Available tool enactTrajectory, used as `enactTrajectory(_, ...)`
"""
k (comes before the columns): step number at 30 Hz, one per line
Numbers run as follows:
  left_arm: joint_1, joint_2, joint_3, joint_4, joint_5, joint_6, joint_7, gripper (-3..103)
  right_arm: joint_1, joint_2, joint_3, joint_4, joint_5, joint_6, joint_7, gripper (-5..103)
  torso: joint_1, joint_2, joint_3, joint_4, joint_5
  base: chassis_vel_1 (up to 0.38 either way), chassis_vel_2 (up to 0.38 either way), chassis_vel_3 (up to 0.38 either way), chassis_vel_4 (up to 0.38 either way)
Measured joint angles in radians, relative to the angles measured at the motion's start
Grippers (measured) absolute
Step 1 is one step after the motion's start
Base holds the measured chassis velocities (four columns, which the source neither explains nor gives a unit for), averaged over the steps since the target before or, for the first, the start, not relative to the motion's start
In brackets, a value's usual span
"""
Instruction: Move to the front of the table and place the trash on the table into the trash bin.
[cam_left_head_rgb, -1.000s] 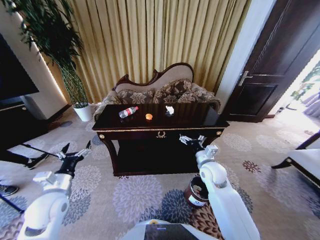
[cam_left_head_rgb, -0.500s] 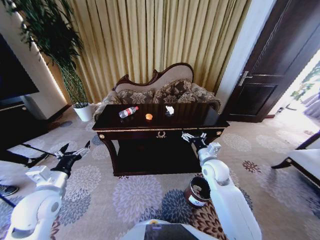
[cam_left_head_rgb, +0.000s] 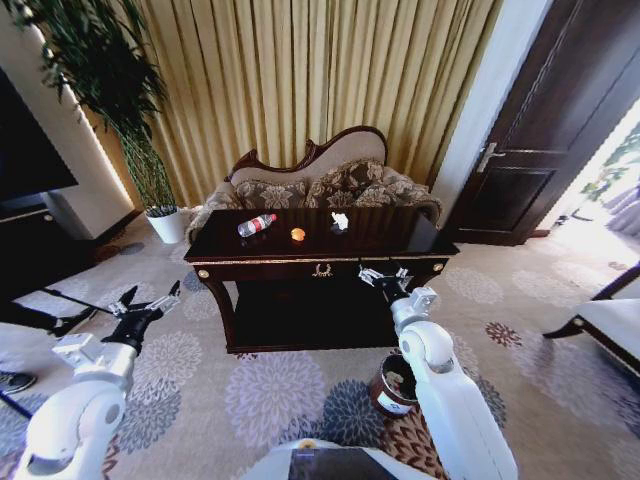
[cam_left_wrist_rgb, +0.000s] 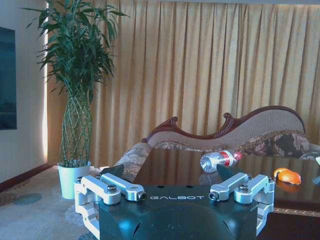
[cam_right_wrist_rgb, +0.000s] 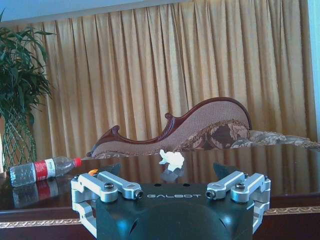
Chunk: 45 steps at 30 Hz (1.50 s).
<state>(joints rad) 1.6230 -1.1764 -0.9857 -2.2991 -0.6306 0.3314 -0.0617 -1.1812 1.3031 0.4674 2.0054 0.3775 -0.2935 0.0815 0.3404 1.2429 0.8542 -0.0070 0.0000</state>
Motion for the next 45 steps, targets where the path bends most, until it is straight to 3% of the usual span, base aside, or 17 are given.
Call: enactTrajectory(45,0.01,-0.016,0.009,0.011,0.023,-0.021,0.015,100,-0.005,-0.005,0.008,0.013,-0.004,-0.003,0.003,100,0.0,0.0,0.0,0.0001,0.0,-0.092,0.092,0.087,-0.092)
